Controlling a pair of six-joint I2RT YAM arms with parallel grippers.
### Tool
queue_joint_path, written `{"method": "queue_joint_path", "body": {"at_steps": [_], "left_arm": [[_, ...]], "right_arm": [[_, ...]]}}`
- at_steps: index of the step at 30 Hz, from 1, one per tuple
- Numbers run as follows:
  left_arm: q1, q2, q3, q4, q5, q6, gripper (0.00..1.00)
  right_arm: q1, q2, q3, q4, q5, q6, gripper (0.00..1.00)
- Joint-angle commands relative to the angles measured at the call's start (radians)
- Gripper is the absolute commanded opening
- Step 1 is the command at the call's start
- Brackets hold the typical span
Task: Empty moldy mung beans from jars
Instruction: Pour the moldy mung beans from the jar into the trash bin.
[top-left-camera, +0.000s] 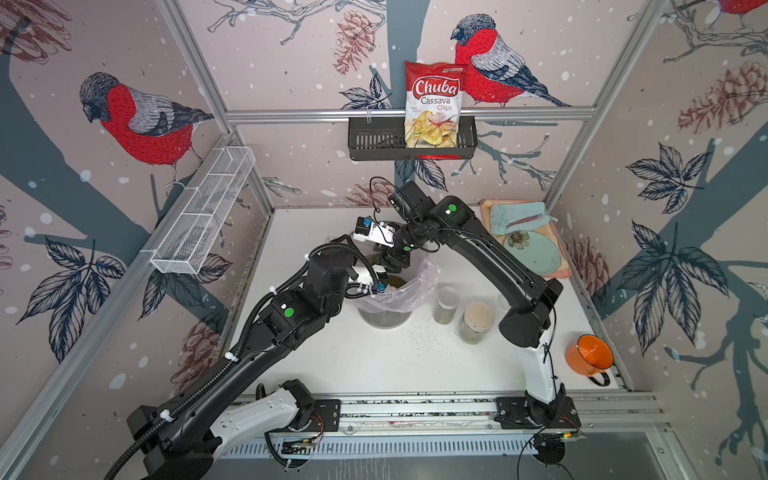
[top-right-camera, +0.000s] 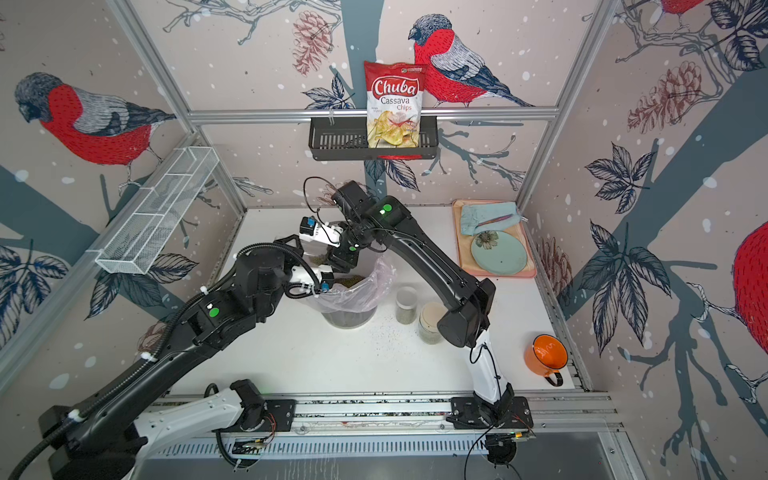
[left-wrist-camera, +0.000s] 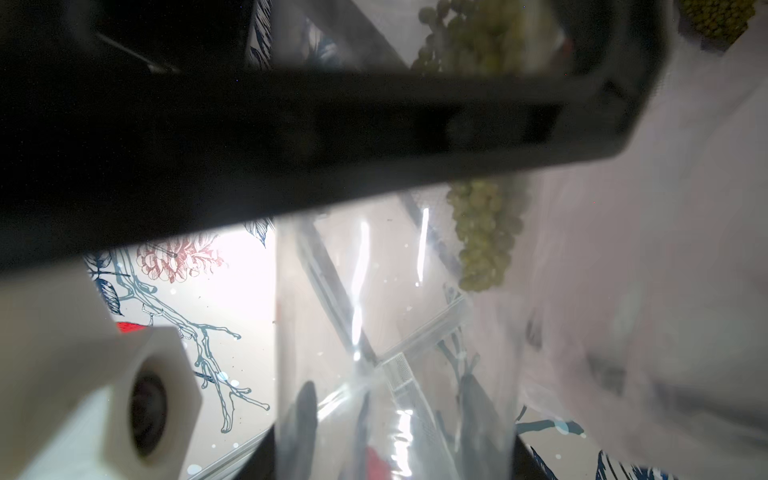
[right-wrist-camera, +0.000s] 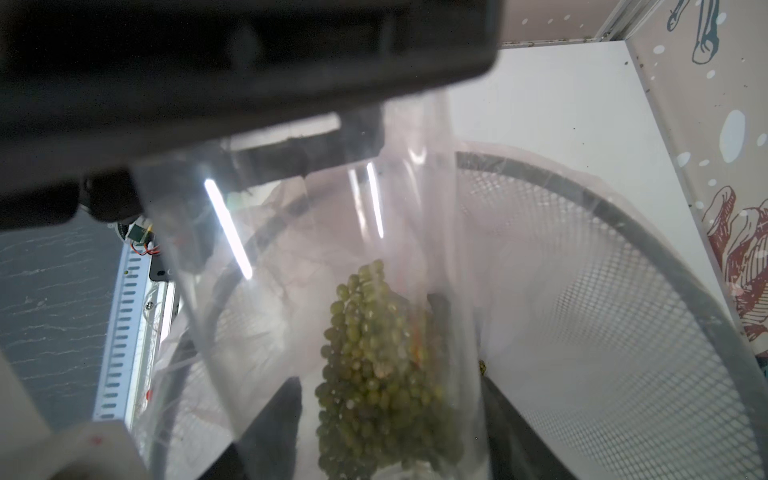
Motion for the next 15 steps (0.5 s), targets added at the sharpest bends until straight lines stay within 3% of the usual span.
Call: {"method": "queue_joint_path", "body": {"at_steps": [1,9,15], "left_arm": [[-0.011,0.002,0.007,0.044,0.056,-0.012,0.39],[-0.015,0.011,0.026,0.044,0.05,-0.012,0.41],[-0.016,0.016,0.034,0.055,0.048,-0.015,0.55]], "right_arm": [[-0.001,-0.014,-0.023,0.024,0.069,-0.001,0.62],[0.0,-0.038,-0.038,0.024,0.05,-0.011,0.5],[-0.001,-0.032,-0.041,0.028,0.035,-0.012,0.41]]}}
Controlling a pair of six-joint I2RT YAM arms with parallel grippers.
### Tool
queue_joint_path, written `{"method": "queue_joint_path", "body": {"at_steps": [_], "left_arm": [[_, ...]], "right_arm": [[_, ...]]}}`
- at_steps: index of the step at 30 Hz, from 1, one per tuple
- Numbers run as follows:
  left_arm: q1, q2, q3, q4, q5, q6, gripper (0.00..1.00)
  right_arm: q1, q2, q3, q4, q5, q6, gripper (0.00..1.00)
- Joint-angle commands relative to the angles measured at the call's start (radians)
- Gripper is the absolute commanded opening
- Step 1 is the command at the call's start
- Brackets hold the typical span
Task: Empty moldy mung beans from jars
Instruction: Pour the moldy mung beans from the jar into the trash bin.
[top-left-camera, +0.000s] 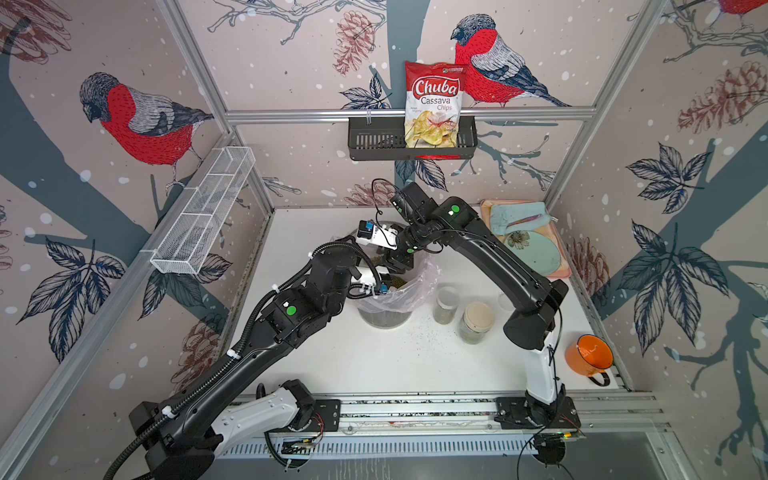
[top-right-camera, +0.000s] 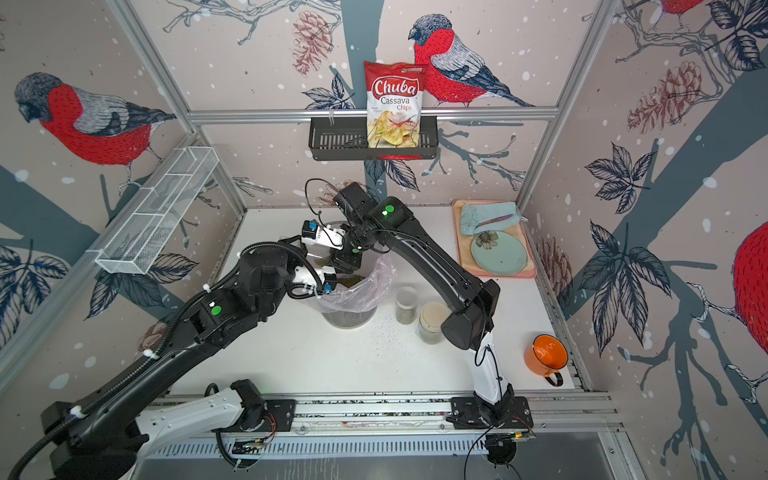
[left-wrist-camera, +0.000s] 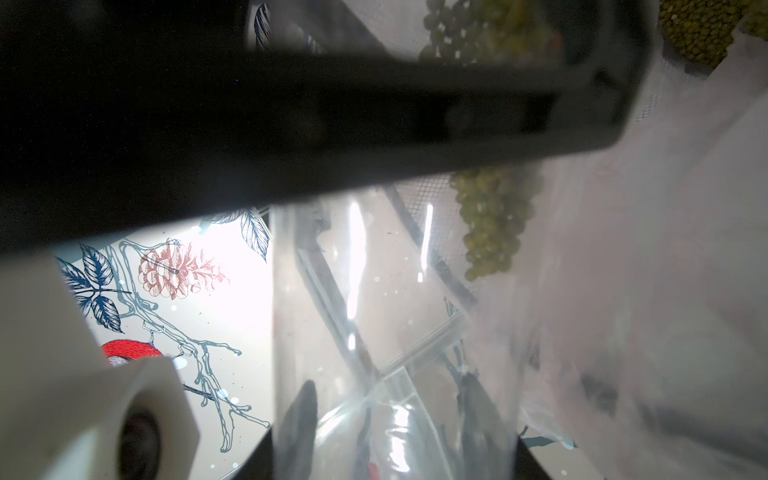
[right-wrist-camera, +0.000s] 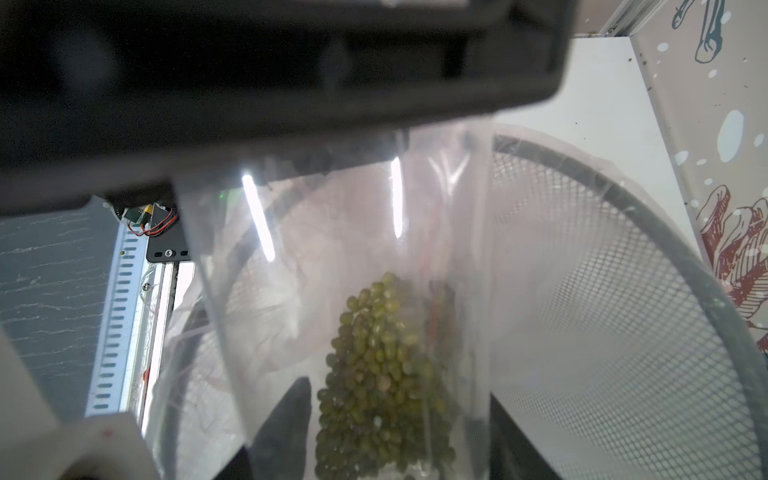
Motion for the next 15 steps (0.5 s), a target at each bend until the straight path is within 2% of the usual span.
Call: {"method": "queue_joint_path", "body": {"at_steps": [1,4,7,8,9,15], "left_arm": [[-0.005,-0.001,0.015,0.065,0.031,-0.01,0.56],[-0.005,-0.001,0.014,0.068,0.031,-0.013,0.59],[-0.005,-0.004,0.013,0.079,0.031,-0.016,0.68],[-0.005,-0.006,0.013,0.08,0.029,-0.013,0.93],[-0.005,-0.005,0.013,0.082,0.028,-0.011,0.97],[-0.004,-0.016,0.023,0.091,0.018,-0.012,0.97]], "right_arm": [[-0.002,0.003,-0.003,0.033,0.018,0.019,0.4],[-0.002,0.007,-0.003,0.033,0.003,0.018,0.35],[-0.001,0.01,-0.002,0.035,-0.008,0.016,0.33],[-0.002,0.009,-0.003,0.036,-0.011,0.015,0.33],[-0.004,0.009,-0.002,0.037,-0.019,0.015,0.32],[-0.01,0.006,0.004,0.041,-0.029,0.015,0.32]]}}
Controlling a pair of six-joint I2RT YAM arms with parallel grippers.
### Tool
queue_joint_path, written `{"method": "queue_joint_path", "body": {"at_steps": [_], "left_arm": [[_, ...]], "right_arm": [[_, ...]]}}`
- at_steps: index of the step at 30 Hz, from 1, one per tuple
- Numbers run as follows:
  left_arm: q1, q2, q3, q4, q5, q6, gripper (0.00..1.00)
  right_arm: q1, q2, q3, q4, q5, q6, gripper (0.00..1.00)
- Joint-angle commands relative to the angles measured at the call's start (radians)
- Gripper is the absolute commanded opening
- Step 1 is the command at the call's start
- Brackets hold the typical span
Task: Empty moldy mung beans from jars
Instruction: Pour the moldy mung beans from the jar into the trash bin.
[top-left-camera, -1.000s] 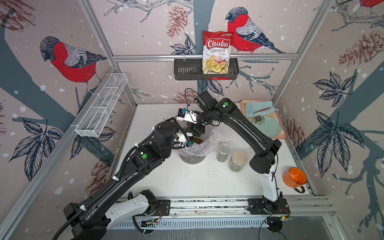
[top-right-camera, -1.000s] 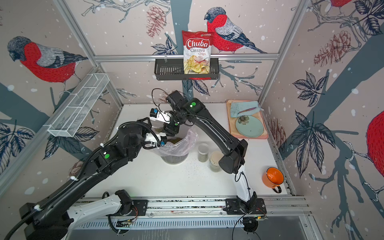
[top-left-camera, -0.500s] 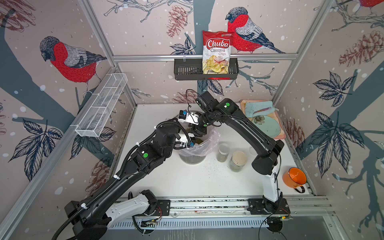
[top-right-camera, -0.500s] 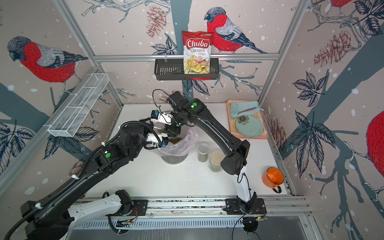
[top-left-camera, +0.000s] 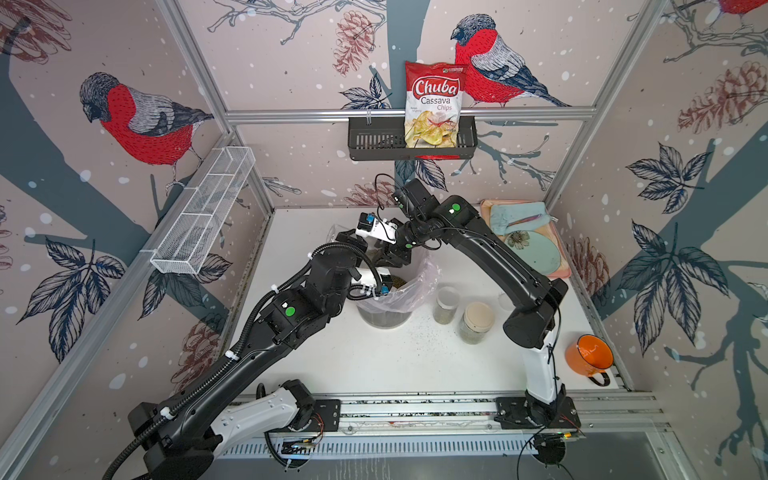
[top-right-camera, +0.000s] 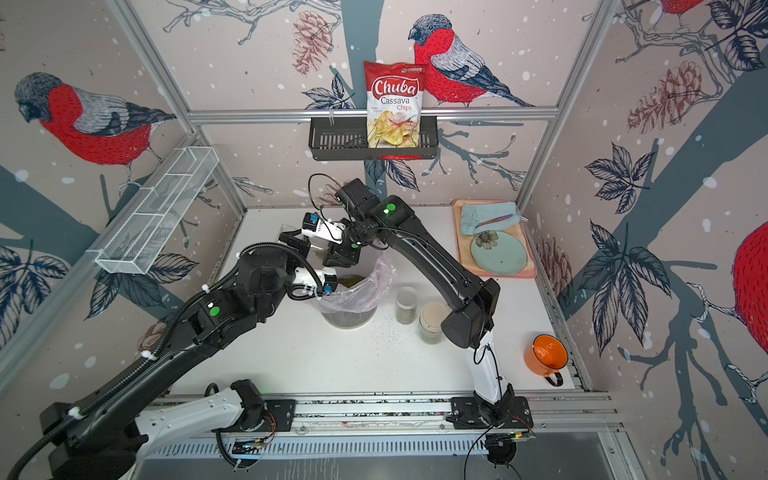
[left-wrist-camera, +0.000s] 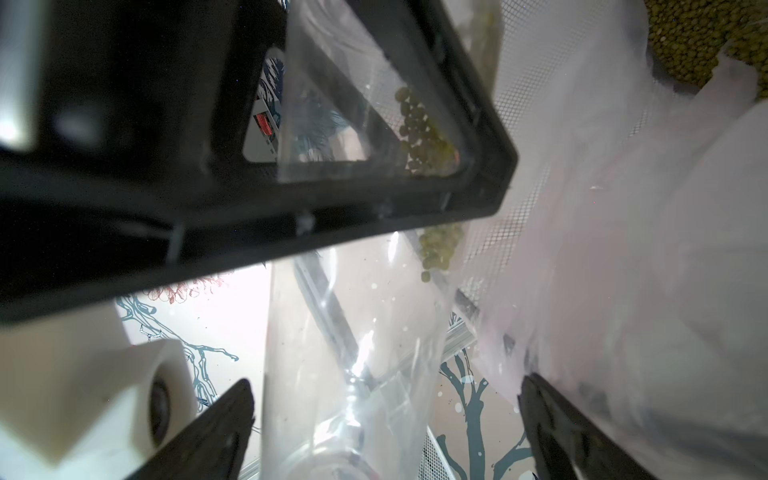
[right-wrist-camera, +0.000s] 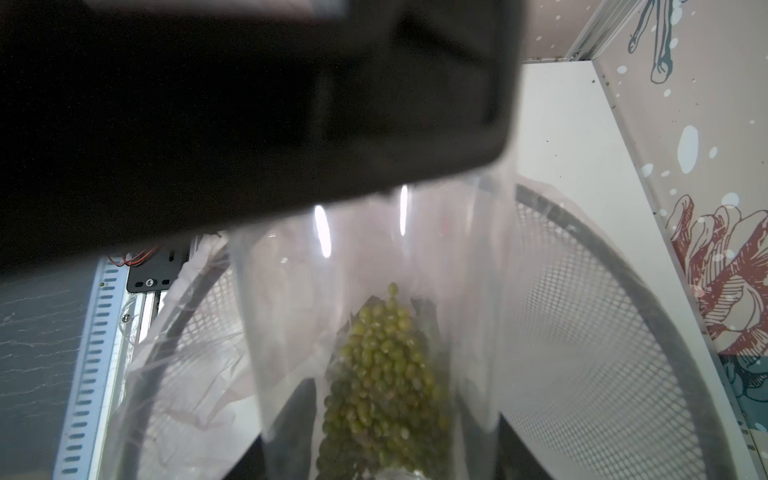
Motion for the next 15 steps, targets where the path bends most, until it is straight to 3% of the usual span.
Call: {"method": "queue_joint_path", "body": {"at_steps": [1,15], "left_arm": [[0.002,-0.011,0.019,0.103,-0.002,0.003,0.97],[0.048,-0.047,0.039,0.152,-0.028,0.01,0.98]], "right_arm": [[0.001,0.001,0.003,-0.03,-0.013,-0.013,0.32],[-0.007,0.013,0.002,-0.021,-0.021,-0.002,0.32]]}}
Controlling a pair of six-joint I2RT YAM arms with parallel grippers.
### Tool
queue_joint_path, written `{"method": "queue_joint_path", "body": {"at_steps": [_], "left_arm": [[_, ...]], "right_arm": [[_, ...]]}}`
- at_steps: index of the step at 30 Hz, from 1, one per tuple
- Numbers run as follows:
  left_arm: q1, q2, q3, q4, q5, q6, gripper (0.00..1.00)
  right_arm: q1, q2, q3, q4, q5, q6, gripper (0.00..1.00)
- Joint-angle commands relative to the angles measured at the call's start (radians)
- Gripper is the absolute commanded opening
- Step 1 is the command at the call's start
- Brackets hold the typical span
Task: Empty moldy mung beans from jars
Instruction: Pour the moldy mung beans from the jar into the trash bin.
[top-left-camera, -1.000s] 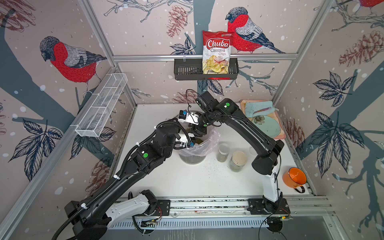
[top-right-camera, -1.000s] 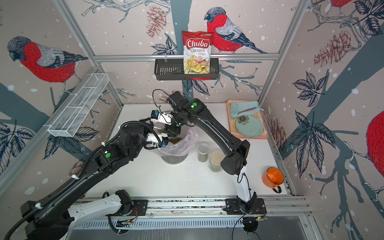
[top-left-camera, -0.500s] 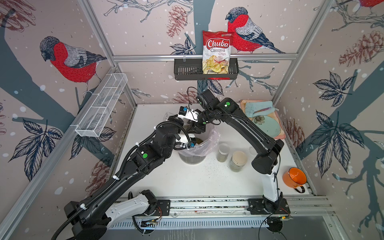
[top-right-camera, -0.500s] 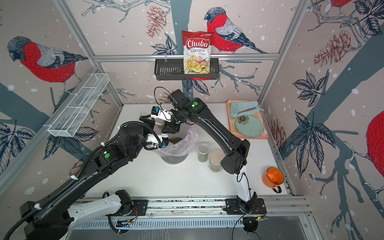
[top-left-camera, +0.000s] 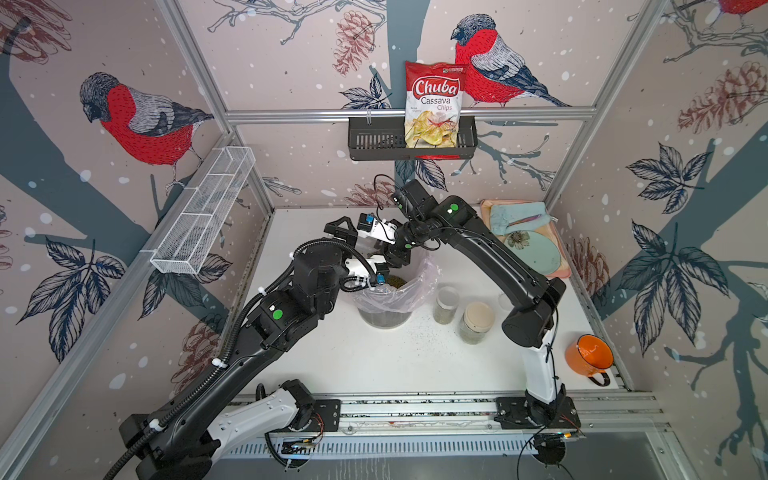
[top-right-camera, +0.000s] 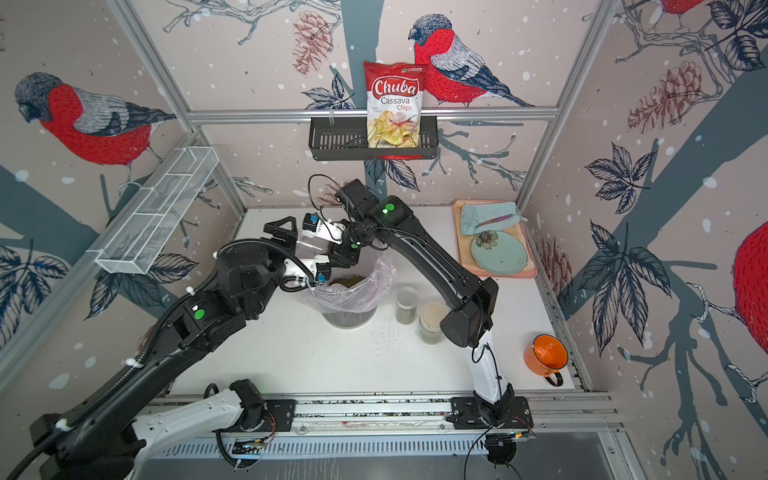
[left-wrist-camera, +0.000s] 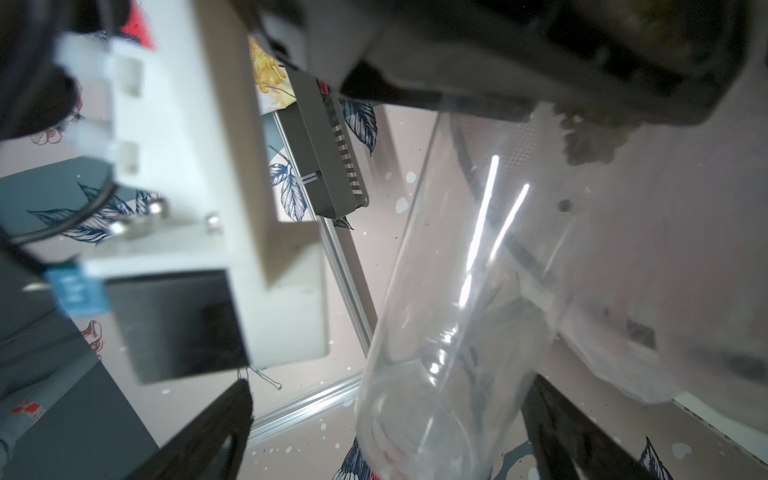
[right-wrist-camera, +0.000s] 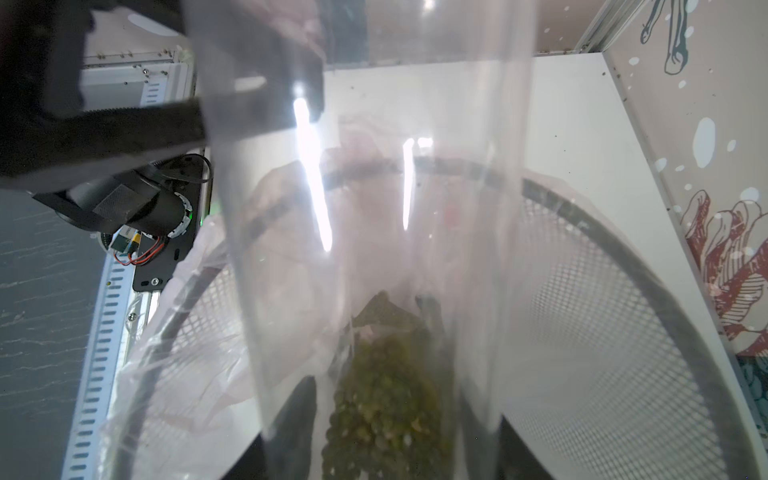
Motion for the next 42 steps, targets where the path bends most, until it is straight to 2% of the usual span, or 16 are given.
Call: {"method": "queue_joint_path", "body": {"at_steps": [1,11,25,31,34,39,42], "left_arm": [[0.017,-0.012,-0.004,0.086,-0.017,0.008,0.98],[0.051,-0.063,-0.037,0.1,-0.015,-0.008,0.98],[0.055,-0.126,-0.115,0.233,-0.049,-0.079,0.98],[0.054,-0.131,-0.083,0.249,-0.051,-0.207,0.98],[0.053,-0.147,-0.051,0.227,-0.008,-0.303,0.98],[0.054,-0.149,-0.042,0.23,-0.005,-0.384,0.98],[0.054,-0.151,-0.013,0.22,0.007,-0.476,0.98]], "right_arm": [[0.001,0.002,0.003,-0.02,-0.008,-0.008,0.32],[0.002,-0.005,-0.005,0.0,-0.016,0.012,0.32],[0.001,-0.076,-0.089,0.116,-0.039,0.067,0.32],[-0.005,-0.121,-0.179,0.238,-0.022,0.151,0.32],[-0.008,-0.13,-0.2,0.262,-0.042,0.18,0.32],[-0.004,-0.141,-0.227,0.293,-0.038,0.205,0.32],[-0.005,-0.146,-0.235,0.319,-0.025,0.234,0.31]]}}
